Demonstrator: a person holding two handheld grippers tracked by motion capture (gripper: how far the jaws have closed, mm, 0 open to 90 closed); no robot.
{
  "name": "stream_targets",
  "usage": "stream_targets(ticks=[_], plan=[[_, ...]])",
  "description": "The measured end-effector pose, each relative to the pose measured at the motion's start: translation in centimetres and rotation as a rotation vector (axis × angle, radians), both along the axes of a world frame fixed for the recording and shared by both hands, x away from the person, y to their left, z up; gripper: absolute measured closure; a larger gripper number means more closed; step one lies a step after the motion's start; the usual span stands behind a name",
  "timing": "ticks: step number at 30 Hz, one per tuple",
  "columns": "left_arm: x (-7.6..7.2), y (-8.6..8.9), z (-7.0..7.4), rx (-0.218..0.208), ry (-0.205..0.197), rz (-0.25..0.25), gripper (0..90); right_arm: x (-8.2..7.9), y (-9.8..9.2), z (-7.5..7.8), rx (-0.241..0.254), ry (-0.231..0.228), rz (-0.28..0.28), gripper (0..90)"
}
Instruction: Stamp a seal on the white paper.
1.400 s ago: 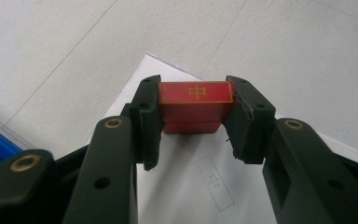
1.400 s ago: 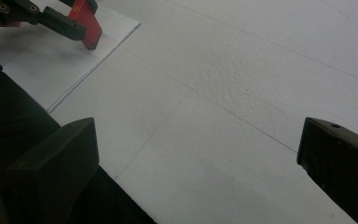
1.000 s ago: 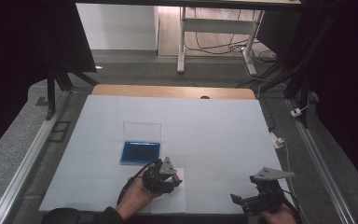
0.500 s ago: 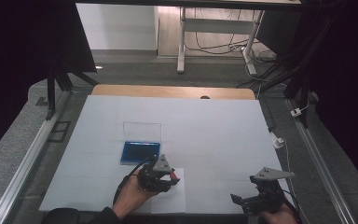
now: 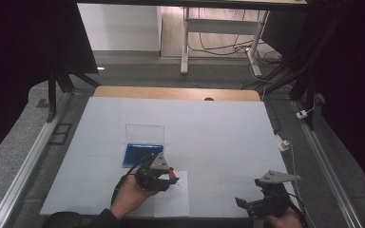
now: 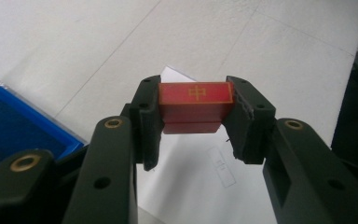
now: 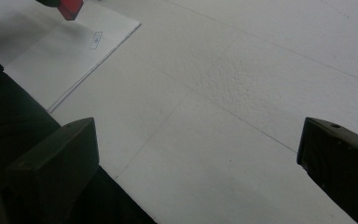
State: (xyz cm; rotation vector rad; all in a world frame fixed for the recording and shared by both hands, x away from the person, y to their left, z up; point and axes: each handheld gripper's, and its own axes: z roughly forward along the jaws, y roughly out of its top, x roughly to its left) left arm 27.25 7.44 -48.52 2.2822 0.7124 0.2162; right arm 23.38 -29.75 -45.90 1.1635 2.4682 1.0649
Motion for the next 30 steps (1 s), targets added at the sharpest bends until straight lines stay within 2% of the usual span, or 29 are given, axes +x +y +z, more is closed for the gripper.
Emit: stream_targets(ticks=[8,30], plan=[[0.3,0.9,0.5,0.015,-0.011,0.022,57.8,0.0,0.1,0.0,0.000,0.000,0.002,0.0],[1.9,4.7,1.7,-0.002,-0.015,0.130,57.8,0.0,0.1,0.0,-0.005,0.001,0.006,0.0]])
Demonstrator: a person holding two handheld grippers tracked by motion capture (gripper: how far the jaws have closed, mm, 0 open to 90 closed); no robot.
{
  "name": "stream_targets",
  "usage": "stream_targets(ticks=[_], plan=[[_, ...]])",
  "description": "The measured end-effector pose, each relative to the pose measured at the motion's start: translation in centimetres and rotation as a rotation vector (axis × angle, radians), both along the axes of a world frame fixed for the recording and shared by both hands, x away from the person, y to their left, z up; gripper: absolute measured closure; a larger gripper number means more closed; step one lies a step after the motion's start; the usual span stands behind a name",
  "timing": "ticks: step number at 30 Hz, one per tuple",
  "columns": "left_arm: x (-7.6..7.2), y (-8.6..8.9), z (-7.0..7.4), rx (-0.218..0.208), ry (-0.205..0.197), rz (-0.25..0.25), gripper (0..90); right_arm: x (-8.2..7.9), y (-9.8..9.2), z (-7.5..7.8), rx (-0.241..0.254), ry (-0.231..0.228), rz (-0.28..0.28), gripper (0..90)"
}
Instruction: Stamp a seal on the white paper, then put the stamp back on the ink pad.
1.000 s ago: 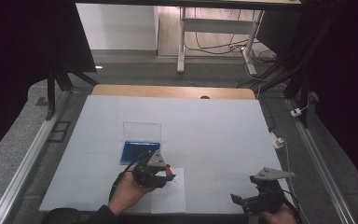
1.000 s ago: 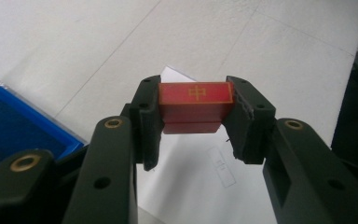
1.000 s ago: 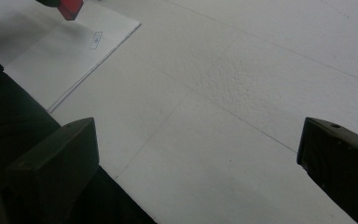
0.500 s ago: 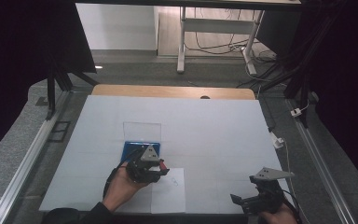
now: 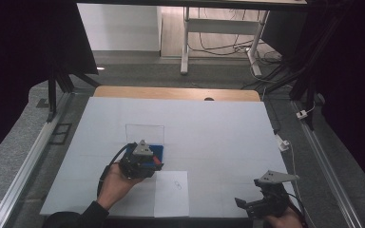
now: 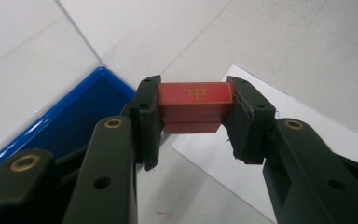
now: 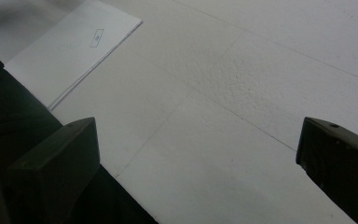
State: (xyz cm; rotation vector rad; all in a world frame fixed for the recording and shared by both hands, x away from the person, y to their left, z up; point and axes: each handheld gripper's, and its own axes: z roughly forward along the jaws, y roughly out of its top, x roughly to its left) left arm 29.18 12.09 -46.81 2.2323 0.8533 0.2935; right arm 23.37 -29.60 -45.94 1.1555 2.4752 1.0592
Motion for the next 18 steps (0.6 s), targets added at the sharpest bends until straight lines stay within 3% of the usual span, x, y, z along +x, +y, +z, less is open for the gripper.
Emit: stream_targets(ticks=[18], plan=[[1.8,3.2,0.1,-0.043,0.006,0.110,57.8,0.0,0.1,0.0,-0.006,0.001,0.001,0.0]])
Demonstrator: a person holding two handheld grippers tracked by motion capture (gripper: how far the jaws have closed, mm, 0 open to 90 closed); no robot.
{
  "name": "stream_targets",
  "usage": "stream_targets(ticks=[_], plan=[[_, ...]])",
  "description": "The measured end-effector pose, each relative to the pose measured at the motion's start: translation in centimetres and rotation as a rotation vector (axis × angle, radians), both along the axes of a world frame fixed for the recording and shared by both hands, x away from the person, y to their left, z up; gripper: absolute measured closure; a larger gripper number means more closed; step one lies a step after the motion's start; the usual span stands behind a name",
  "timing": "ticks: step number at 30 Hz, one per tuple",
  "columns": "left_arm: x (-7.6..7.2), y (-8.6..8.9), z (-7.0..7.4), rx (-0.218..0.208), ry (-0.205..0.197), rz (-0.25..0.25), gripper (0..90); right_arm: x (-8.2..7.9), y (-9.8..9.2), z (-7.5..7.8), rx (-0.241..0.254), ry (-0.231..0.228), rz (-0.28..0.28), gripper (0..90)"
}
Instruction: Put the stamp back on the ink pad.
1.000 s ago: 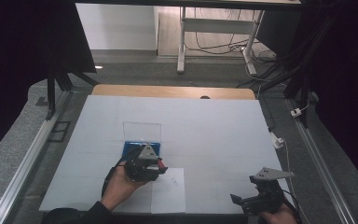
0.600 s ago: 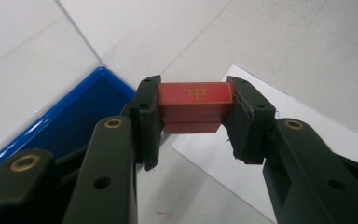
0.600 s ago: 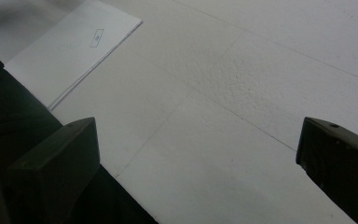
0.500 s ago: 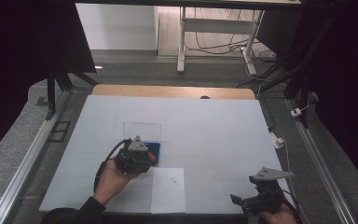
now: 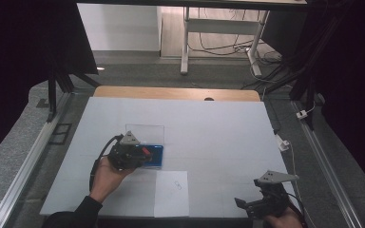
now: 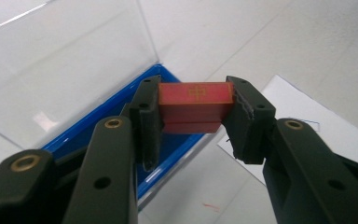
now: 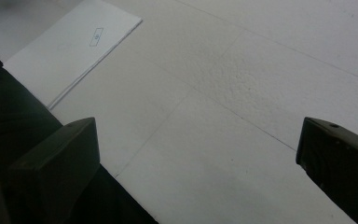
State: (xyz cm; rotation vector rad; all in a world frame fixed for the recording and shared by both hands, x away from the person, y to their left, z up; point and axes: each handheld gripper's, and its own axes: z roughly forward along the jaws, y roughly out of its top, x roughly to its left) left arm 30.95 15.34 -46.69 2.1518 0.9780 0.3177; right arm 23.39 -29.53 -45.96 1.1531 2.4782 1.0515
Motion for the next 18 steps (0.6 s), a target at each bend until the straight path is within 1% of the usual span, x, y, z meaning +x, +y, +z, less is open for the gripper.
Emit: stream_targets(ticks=[10,18], plan=[[1.2,0.9,-0.9,0.004,-0.002,0.050,57.8,0.0,0.0,0.0,0.000,0.001,0.001,0.0],[2.0,1.3,-1.5,-0.002,-0.007,0.073,57.7,0.0,0.0,0.0,-0.001,0.004,0.001,0.0]])
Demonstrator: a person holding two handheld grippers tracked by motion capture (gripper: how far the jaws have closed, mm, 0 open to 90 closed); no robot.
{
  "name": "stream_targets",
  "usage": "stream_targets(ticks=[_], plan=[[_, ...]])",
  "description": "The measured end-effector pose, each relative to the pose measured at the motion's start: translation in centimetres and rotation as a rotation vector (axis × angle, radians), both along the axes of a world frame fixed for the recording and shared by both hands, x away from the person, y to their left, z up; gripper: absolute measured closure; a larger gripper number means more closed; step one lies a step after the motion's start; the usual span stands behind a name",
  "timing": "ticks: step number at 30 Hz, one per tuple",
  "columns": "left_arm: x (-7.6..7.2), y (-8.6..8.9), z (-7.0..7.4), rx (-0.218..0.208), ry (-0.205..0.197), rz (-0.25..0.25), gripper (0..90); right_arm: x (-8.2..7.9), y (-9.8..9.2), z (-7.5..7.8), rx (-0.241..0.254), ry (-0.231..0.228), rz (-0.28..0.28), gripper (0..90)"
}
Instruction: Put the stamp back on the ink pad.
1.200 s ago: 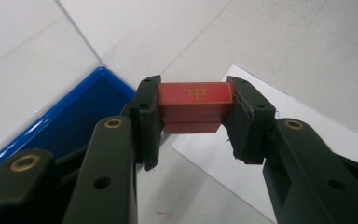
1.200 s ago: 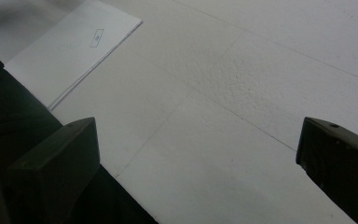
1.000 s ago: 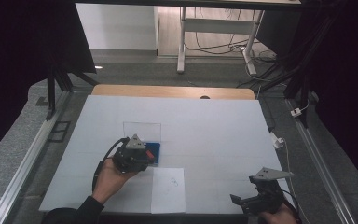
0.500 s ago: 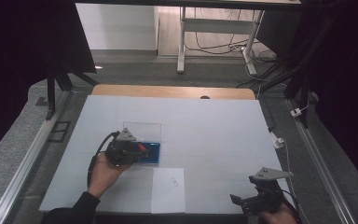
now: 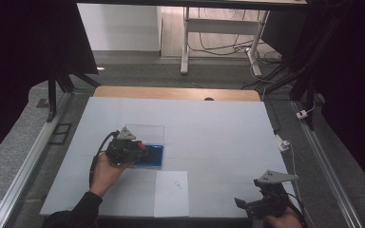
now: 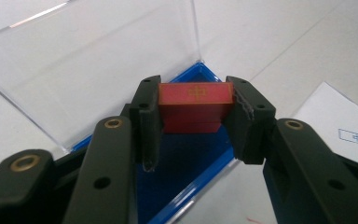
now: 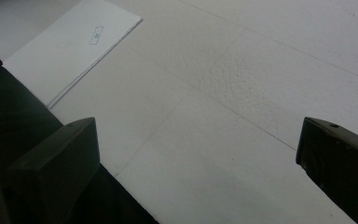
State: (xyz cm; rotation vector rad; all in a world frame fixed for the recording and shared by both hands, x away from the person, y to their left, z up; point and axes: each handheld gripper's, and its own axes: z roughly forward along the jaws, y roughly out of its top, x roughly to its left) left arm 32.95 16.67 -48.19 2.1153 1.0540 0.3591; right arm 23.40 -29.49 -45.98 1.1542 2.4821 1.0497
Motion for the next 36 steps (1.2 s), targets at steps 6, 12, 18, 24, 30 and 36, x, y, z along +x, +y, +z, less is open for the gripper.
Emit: stream_targets(ticks=[6,12,18,24,30,36], plan=[[0.4,0.3,-0.4,-0.015,-0.002,0.018,57.7,0.0,0.0,0.0,-0.008,-0.001,0.004,0.0],[0.7,0.2,-1.2,0.008,-0.005,0.019,57.7,0.0,0.1,0.0,-0.009,0.001,0.005,0.0],[0.8,-0.2,-1.9,0.044,-0.001,0.011,57.6,0.0,0.1,0.0,-0.010,0.001,0.005,0.0],[1.0,-0.7,-2.5,0.092,0.022,0.009,57.4,0.0,0.1,0.0,-0.011,0.002,0.006,0.0],[1.0,-0.6,-2.6,0.085,0.025,0.016,56.8,0.0,0.1,0.0,-0.010,0.002,0.006,0.0],[1.0,-0.4,-2.3,0.066,0.006,0.027,49.7,0.0,0.1,0.0,-0.011,-0.001,0.009,0.0]])
